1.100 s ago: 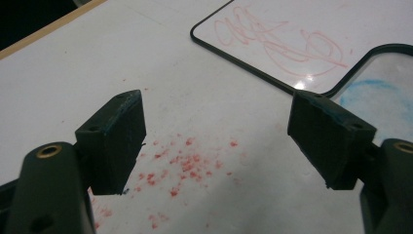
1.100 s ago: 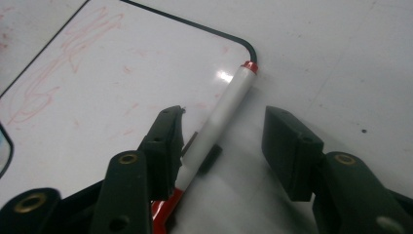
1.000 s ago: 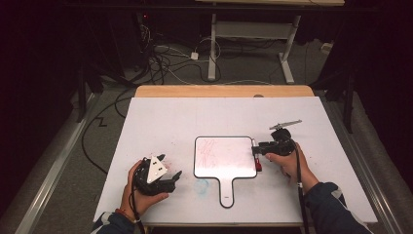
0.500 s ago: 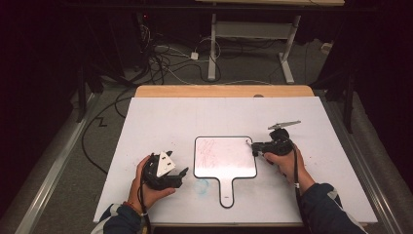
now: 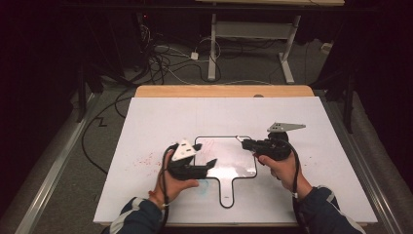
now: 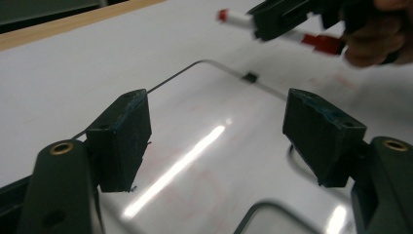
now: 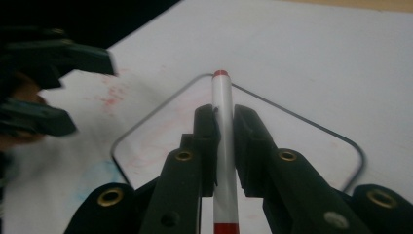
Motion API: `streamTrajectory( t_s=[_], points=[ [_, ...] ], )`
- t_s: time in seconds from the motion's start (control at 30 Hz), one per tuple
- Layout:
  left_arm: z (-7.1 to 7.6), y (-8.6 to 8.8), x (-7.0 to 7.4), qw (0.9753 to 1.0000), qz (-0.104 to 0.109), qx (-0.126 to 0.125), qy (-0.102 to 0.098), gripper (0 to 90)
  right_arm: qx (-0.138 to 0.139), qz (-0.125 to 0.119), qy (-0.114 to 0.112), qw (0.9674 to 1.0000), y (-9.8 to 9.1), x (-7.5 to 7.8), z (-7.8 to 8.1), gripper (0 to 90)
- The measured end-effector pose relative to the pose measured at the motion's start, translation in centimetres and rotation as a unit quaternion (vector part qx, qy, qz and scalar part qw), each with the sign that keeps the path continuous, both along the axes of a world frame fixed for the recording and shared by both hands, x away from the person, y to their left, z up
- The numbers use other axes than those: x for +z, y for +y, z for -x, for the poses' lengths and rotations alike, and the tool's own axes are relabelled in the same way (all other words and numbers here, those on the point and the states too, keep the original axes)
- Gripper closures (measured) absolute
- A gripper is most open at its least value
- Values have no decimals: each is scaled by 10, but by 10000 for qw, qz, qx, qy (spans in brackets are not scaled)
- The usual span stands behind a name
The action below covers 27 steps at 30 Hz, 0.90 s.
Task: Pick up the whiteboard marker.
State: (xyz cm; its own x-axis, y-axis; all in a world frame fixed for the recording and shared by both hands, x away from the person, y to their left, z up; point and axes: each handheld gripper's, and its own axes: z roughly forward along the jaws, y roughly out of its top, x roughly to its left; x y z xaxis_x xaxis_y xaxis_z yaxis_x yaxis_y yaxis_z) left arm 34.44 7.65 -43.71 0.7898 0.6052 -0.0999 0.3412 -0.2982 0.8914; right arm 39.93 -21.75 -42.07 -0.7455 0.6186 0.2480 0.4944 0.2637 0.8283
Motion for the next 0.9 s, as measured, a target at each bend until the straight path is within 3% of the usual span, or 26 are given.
streamTrajectory(
  t_s=[0.17, 0.33, 0.43, 0.53, 0.8, 0.87, 0.9],
  points=[
    [-8, -42, 3, 9988, 245, -363, 237, 252, 186, -229, -204, 9994, 14, 4, 17, 814],
    [-16, -54, -4, 9956, 599, -418, 583, 287, 241, -496, -335, 9979, 19, 4, 26, 814],
    [-17, -56, -5, 9949, 675, -461, 588, 303, 162, -592, -445, 9971, 20, 4, 29, 813],
    [-18, -56, -5, 9943, 756, -496, 572, 349, 137, -660, -417, 9969, 21, 1, 28, 813],
    [-17, -57, -6, 9956, 593, -595, 415, 471, 95, -710, -473, 9963, 19, 0, 28, 804],
    [-18, -57, -6, 9966, 530, -488, 391, 558, 148, -724, -488, 9961, 19, 0, 29, 812],
    [-19, -57, -6, 9967, 523, -461, 420, 558, 193, -734, -519, 9958, 20, 1, 30, 812]
  ],
)
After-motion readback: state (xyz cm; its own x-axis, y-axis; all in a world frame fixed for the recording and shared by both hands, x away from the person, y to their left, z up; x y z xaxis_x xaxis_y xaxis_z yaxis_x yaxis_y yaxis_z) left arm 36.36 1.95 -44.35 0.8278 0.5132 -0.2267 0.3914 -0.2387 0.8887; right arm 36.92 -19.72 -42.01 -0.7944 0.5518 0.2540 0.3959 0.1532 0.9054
